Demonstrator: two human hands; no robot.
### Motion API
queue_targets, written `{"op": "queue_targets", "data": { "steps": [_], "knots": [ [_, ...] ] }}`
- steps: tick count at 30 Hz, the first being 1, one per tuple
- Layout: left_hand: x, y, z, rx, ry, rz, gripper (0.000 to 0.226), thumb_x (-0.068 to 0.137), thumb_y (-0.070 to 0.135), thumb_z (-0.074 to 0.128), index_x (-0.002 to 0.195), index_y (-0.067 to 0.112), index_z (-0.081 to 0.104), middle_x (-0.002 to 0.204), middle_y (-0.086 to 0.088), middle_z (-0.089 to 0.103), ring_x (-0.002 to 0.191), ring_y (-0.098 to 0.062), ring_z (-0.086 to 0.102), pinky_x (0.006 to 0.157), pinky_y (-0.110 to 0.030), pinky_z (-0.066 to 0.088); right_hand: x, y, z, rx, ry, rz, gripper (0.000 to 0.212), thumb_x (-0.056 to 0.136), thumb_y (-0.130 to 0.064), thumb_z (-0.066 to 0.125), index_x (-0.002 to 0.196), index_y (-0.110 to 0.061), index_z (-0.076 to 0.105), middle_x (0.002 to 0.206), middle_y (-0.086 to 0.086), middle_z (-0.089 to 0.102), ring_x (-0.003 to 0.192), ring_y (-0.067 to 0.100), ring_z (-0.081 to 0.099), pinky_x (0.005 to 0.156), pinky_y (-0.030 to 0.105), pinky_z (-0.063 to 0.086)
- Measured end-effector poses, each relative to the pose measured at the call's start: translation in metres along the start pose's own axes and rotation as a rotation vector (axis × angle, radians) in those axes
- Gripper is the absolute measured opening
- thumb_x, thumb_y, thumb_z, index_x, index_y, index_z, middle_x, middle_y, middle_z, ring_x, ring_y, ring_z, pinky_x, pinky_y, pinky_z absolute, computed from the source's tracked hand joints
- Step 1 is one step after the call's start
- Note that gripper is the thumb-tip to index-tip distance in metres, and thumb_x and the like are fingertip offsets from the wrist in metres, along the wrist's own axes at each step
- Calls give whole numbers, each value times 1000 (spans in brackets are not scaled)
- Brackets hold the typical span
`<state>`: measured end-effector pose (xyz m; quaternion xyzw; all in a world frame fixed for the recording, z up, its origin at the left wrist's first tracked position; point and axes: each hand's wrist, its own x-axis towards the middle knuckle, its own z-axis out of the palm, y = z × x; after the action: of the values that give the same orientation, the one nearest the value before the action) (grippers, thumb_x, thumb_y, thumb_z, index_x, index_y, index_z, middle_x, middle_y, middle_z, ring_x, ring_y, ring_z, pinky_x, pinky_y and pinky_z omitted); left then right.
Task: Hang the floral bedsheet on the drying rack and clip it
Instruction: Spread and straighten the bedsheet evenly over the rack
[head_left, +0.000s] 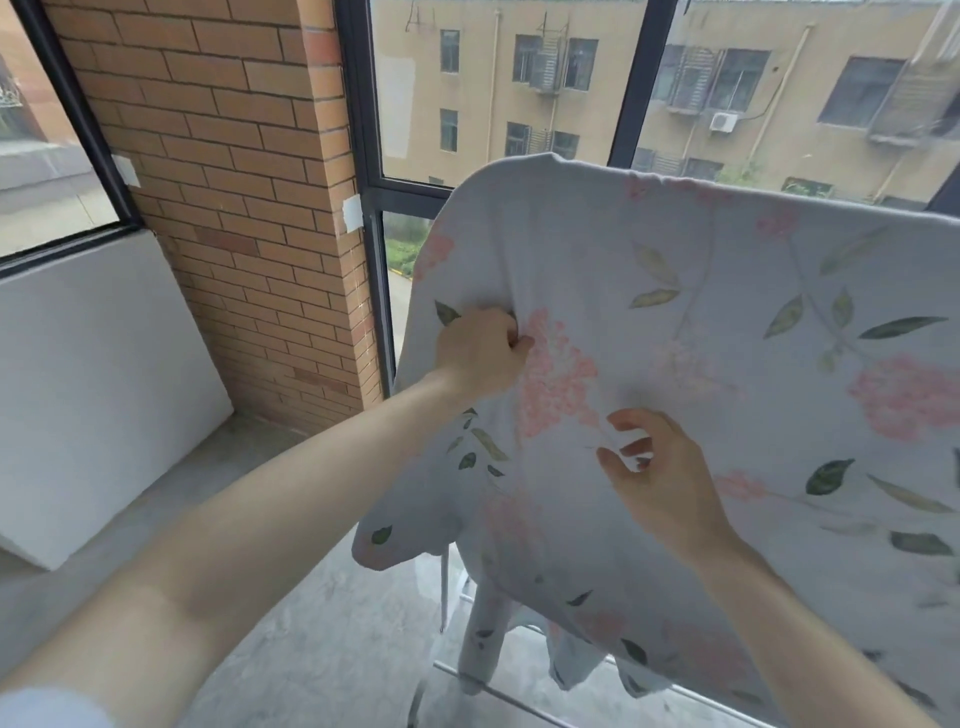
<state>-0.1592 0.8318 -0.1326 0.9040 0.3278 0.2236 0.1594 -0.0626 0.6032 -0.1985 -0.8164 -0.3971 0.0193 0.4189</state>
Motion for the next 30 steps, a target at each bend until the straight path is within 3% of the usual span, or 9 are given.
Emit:
{"op": "queue_targets", "data": {
  "steps": [4,8,9,12,18,22,27,30],
  "knots": [
    [-7,-1,9,-31,23,22,43,97,45,62,68,13,68,67,1,67,63,-20,62,59,-30,48,-9,18,5,-40,-13,42,32,87,-19,77,115,-26,65,117,-7,63,82,10,65,77,37,58],
    [-12,0,12,-51,29,24,46,97,44,63,64,11,67,60,-2,65,58,-20,61,55,-28,43,-13,22,13,-139,-40,95,32,86,-27,77,115,-29,64,114,-13,62,81,8,65,64,8,40],
    [-12,-1,12,-46,31,19,46,97,44,63,65,11,68,60,-2,65,58,-19,61,55,-28,42,-13,23,15,-154,-45,98,32,86,-28,77,115,-29,63,114,-14,62,82,8,65,63,6,38],
    [-15,-5,10,-48,15,22,44,97,43,64,69,10,72,63,-5,68,61,-20,63,56,-28,45,-16,26,22,-112,-61,74,32,86,-26,79,114,-27,63,114,-9,63,81,10,65,72,25,51],
    [-31,-15,16,-93,-79,-9,43,98,47,63,71,15,75,67,-2,73,62,-19,68,65,-33,57,-32,34,39,-107,-116,90,32,86,-30,78,113,-30,63,111,-13,62,81,4,63,77,32,54],
    [-63,-29,26,-194,-167,-54,34,98,39,65,73,17,75,69,4,74,66,-16,69,72,-38,59,-42,41,35,-61,-75,111,33,84,-29,80,112,-30,63,109,-15,62,82,4,64,76,30,54],
    [-95,-65,20,-216,-73,-153,15,87,48,74,82,34,73,77,19,73,71,0,67,72,-29,56,-67,69,17,30,-14,250,33,86,-30,80,114,-30,63,109,-22,62,83,5,66,78,31,56],
    [-111,-73,18,-245,-77,-178,13,85,48,78,92,40,71,85,23,71,68,0,67,67,-28,56,-89,88,16,102,30,319,32,84,-23,82,111,-30,66,109,-17,66,76,5,67,71,19,56]
  ]
}}
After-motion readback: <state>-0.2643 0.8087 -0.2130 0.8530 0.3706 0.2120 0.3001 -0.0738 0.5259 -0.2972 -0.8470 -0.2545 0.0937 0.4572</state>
